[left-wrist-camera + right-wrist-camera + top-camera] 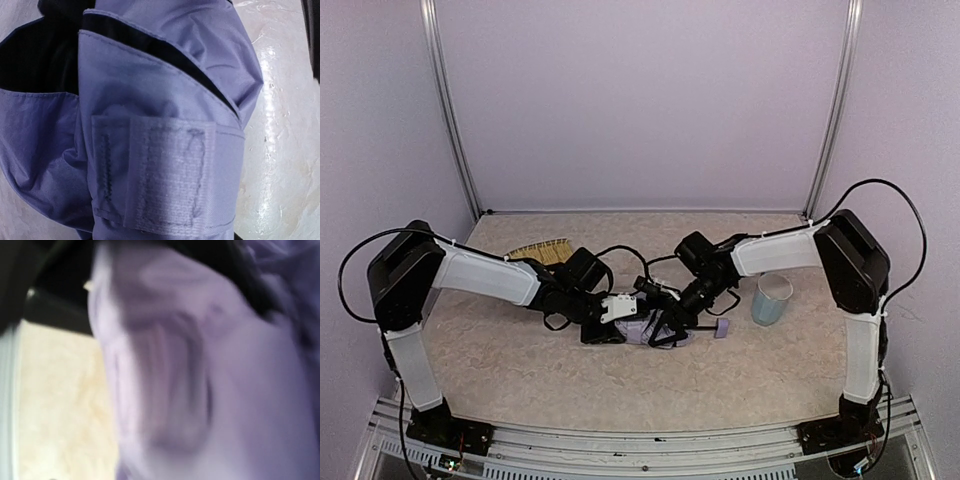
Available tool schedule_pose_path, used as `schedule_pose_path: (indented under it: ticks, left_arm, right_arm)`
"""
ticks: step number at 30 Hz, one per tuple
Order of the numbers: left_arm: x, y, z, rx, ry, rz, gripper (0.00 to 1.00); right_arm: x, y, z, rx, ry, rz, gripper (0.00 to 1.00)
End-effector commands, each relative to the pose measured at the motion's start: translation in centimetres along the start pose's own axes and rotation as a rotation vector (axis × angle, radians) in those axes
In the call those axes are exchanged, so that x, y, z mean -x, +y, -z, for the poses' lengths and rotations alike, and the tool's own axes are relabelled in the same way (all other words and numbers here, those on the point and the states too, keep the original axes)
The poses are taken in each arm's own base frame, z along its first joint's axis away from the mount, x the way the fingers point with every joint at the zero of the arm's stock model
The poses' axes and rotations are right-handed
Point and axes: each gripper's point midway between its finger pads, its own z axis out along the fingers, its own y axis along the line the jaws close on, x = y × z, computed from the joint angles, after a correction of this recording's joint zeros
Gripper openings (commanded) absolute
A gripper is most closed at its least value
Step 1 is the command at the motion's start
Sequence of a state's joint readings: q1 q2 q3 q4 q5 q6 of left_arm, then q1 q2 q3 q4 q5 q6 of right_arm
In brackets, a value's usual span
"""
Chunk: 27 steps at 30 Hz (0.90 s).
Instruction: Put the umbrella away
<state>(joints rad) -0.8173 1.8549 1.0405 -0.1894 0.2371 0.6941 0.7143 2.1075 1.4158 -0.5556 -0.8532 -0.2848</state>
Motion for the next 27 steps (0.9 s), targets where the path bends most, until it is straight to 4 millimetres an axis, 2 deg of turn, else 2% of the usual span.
schedule_pose_path:
  ticks: [1,2,4,7,13,17,22,27]
  left_arm:
    - [-5.4,-5.4,-0.9,-0.240,0.167,0.143,0.28]
    - [-5.3,-5.6,-0.9,-0.266,0.166,0.159,0.28]
    - [-5.6,-5.7,-1.0,-0.308,0.185,0.201,0.29]
    - [-6.3,-5.9,-1.1,-0.364,0.231,0.258,0.29]
    - [-6.0,-6.1,-0.6,-0.473,0.205,0.337,0.30]
    - [-5.8,-6.8,-0.5,-0.546,0.197,0.360,0.31]
    - [-6.3,-7.5,-0.7,-0.586,0.222,0.379,0.30]
    - [-6.2,-7.7,-0.4,-0.603,0.217,0.374,0.30]
  right_arm:
    - [2.5,-1.2,3.9,-0.287,-0.142,0.115,0.86]
    - [2.2,-0.9,4.4,-0.327,-0.160,0.138,0.86]
    - [3.2,0.0,6.4,-0.442,-0.223,0.232,0.86]
    - [3.1,1.2,7.1,-0.572,-0.243,0.358,0.86]
    - [1.8,3.1,5.3,-0.710,-0.182,0.635,0.88]
    - [1.3,1.3,4.0,-0.772,-0.087,0.702,0.91]
    - [1.9,-1.5,2.2,-0.800,0.005,0.712,0.92]
    - [0.1,-4.2,0.4,-0.816,0.116,0.688,0.89]
